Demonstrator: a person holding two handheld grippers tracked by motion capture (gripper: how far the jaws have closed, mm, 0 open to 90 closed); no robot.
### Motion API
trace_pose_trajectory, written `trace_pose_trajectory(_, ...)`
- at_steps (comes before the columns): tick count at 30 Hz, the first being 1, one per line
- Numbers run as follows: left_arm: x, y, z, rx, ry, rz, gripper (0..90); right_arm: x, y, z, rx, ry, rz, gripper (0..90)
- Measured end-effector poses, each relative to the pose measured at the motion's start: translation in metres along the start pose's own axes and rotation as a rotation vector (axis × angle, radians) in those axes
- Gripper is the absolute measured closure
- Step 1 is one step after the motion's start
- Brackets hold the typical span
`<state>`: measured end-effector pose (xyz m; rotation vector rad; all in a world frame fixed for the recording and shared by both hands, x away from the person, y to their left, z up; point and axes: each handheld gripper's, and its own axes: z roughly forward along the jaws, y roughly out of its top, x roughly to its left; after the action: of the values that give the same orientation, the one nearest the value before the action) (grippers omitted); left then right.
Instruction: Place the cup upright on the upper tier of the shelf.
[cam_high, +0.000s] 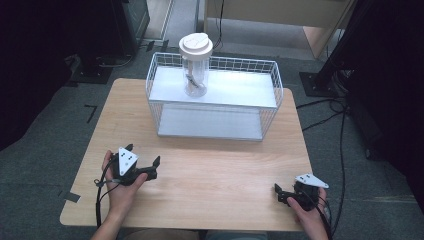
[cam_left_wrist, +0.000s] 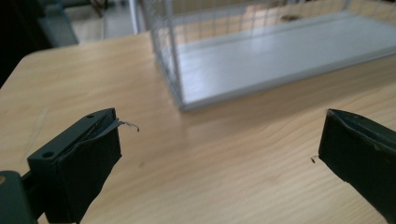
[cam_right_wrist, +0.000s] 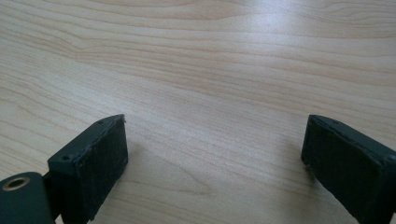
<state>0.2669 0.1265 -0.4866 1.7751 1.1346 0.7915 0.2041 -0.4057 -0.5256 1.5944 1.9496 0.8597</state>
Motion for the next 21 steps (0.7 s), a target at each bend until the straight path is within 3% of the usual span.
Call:
trace_pose_trajectory(8,0.015,-0.02,-0.009,0.095,0.039,-0.016,0.0,0.0,0.0,0.0,0.0,0.0,0.0,6.9)
trace_pose_trajectory(16,0.033,-0.044,-0.022,0.23,0.071,-0.026,0.0,0.0,0.0,0.0,0.0,0.0,-0.001,7.0)
trace_pose_trajectory(18,0.038,-0.046,-0.025,0.238,0.077,-0.042,0.0,0.0,0.0,0.0,0.0,0.0,-0.001,7.0)
trace_pose_trajectory(21,0.043,-0.048,-0.026,0.291,0.092,-0.034,0.0,0.0,0.0,0.0,0.0,0.0,-0.001,7.0)
